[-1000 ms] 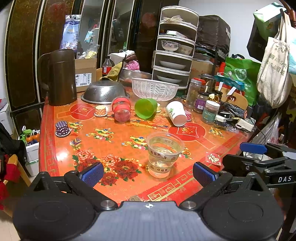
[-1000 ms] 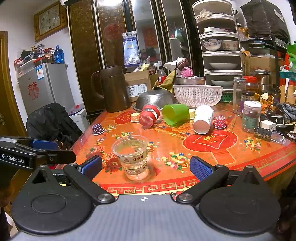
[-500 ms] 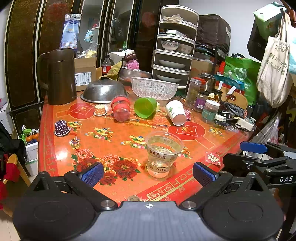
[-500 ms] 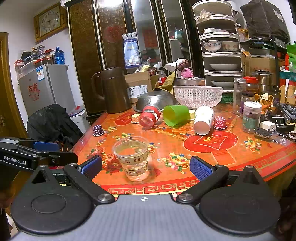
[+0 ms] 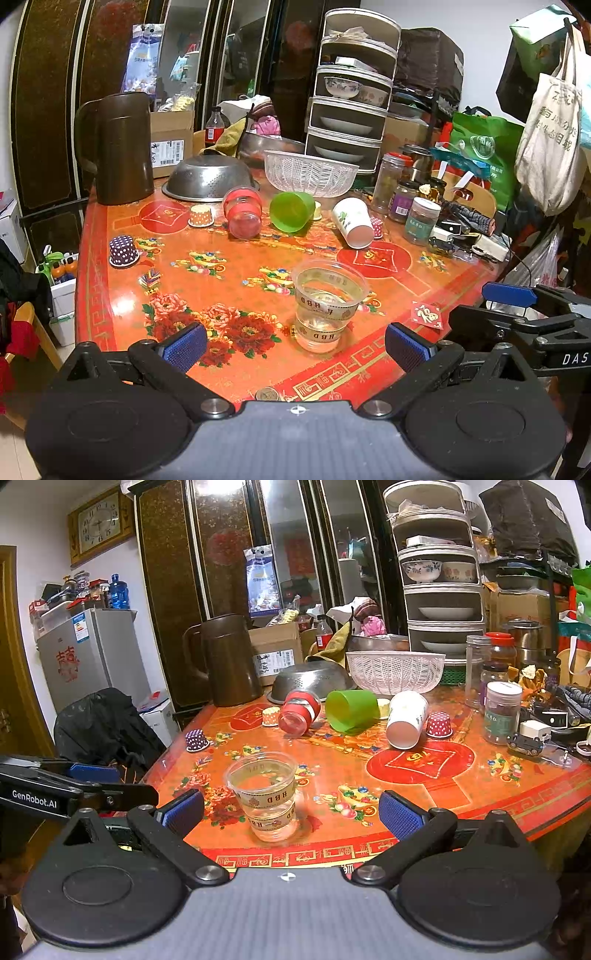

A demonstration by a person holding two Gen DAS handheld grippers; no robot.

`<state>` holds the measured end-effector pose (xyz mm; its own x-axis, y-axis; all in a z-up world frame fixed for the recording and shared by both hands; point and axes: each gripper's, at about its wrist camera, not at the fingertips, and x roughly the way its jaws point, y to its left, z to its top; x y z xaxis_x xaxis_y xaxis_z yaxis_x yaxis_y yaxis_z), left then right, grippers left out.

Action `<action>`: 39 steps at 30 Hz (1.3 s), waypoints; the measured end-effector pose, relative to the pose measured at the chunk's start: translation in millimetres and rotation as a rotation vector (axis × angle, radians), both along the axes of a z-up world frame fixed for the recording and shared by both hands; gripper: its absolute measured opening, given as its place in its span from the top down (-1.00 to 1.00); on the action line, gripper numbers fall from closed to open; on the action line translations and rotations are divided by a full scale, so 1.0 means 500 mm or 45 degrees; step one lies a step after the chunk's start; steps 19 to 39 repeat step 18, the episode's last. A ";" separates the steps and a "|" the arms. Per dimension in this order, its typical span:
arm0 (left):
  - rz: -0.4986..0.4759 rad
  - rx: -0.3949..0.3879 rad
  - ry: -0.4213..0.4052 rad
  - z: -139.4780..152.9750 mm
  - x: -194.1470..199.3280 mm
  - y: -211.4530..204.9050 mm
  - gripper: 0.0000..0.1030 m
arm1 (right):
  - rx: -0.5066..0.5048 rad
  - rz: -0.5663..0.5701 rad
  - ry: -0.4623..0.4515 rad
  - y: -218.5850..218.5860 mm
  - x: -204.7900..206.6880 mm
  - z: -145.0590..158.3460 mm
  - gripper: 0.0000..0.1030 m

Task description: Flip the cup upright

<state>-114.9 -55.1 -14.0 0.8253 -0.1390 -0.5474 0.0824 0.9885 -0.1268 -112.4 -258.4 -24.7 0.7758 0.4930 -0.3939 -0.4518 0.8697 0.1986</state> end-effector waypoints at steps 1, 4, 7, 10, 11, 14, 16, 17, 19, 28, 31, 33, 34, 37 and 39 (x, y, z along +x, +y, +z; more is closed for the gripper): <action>0.000 0.000 0.000 0.000 0.000 0.000 -1.00 | 0.001 0.001 0.000 0.000 0.000 0.000 -0.98; 0.000 0.001 0.001 0.000 0.000 -0.001 -1.00 | 0.000 0.001 0.000 0.000 0.000 0.000 -0.98; -0.002 0.000 0.002 -0.002 0.000 -0.001 -1.00 | 0.000 0.003 0.000 0.000 0.001 -0.001 -0.98; -0.003 0.001 0.001 -0.003 0.000 -0.002 -1.00 | 0.001 0.003 0.000 0.001 0.001 -0.002 -0.98; -0.001 0.001 0.000 -0.003 0.000 -0.002 -1.00 | 0.001 0.003 0.000 0.001 0.001 -0.002 -0.98; 0.007 0.006 -0.008 -0.003 0.001 -0.001 -1.00 | 0.001 0.002 0.000 0.002 0.000 -0.003 -0.98; 0.011 0.015 -0.014 -0.002 -0.001 -0.002 -1.00 | 0.002 0.004 0.000 0.002 0.001 -0.003 -0.98; 0.012 0.017 -0.018 -0.001 -0.001 -0.002 -1.00 | 0.003 0.005 -0.001 0.003 0.000 -0.003 -0.98; 0.015 0.017 -0.027 0.000 -0.002 -0.001 -1.00 | 0.004 0.006 -0.002 0.004 -0.001 -0.005 -0.98; 0.015 0.017 -0.027 0.000 -0.002 -0.001 -1.00 | 0.004 0.006 -0.002 0.004 -0.001 -0.005 -0.98; 0.015 0.017 -0.027 0.000 -0.002 -0.001 -1.00 | 0.004 0.006 -0.002 0.004 -0.001 -0.005 -0.98; 0.015 0.017 -0.027 0.000 -0.002 -0.001 -1.00 | 0.004 0.006 -0.002 0.004 -0.001 -0.005 -0.98; 0.015 0.017 -0.027 0.000 -0.002 -0.001 -1.00 | 0.004 0.006 -0.002 0.004 -0.001 -0.005 -0.98; 0.015 0.017 -0.027 0.000 -0.002 -0.001 -1.00 | 0.004 0.006 -0.002 0.004 -0.001 -0.005 -0.98; 0.015 0.017 -0.027 0.000 -0.002 -0.001 -1.00 | 0.004 0.006 -0.002 0.004 -0.001 -0.005 -0.98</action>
